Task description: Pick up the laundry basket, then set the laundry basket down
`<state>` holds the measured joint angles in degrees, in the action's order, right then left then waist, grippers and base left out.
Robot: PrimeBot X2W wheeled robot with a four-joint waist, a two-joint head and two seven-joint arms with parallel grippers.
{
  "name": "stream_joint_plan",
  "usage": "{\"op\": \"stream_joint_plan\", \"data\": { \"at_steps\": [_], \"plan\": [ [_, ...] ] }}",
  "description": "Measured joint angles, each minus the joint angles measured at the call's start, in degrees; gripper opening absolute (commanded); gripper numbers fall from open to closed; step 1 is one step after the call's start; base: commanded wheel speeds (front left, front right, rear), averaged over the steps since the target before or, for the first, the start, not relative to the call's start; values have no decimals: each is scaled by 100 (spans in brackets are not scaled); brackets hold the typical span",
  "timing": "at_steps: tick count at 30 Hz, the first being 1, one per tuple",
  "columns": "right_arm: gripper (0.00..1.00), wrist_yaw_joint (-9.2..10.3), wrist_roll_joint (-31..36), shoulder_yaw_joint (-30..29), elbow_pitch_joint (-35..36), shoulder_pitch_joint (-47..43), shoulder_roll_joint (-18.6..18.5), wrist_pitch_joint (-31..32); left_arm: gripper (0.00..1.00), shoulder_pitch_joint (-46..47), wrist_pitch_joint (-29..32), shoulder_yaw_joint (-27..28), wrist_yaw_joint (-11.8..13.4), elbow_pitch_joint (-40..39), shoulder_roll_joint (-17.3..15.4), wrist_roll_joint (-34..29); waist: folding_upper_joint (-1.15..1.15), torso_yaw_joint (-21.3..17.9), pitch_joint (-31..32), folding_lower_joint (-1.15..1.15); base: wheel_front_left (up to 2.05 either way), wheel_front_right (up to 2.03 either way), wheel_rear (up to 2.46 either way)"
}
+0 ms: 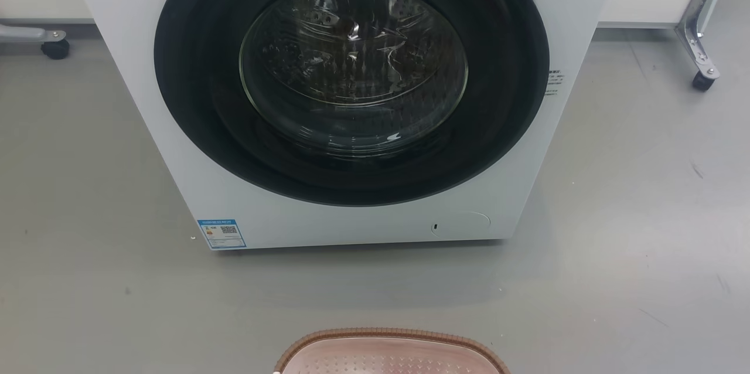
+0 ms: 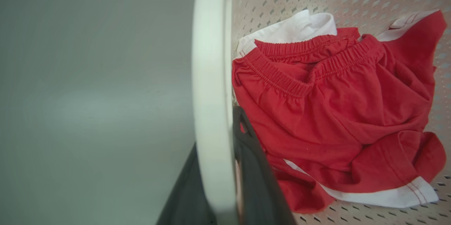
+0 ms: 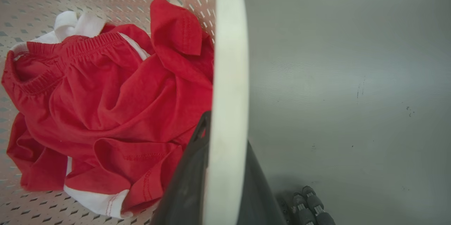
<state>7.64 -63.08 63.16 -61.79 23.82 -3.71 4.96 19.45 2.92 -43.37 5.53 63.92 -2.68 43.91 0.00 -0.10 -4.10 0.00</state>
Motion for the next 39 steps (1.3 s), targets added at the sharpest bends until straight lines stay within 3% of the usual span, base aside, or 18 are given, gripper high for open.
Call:
{"op": "stream_joint_plan", "data": {
  "at_steps": [23, 39],
  "plan": [
    [0, 1, -254, 171, 40, 71, -13, -101, 0, 70, -25, -133, 52, 10, -14, 240, 1, 15, -184, 0, 0, 0, 0],
    [0, 1, -191, 141, -164, 1418, -37, -198, 0, 1227, -53, -112, 109, -79, -41, 241, 1, 51, -1041, 2, 0, 0, 0]
  ]
}}
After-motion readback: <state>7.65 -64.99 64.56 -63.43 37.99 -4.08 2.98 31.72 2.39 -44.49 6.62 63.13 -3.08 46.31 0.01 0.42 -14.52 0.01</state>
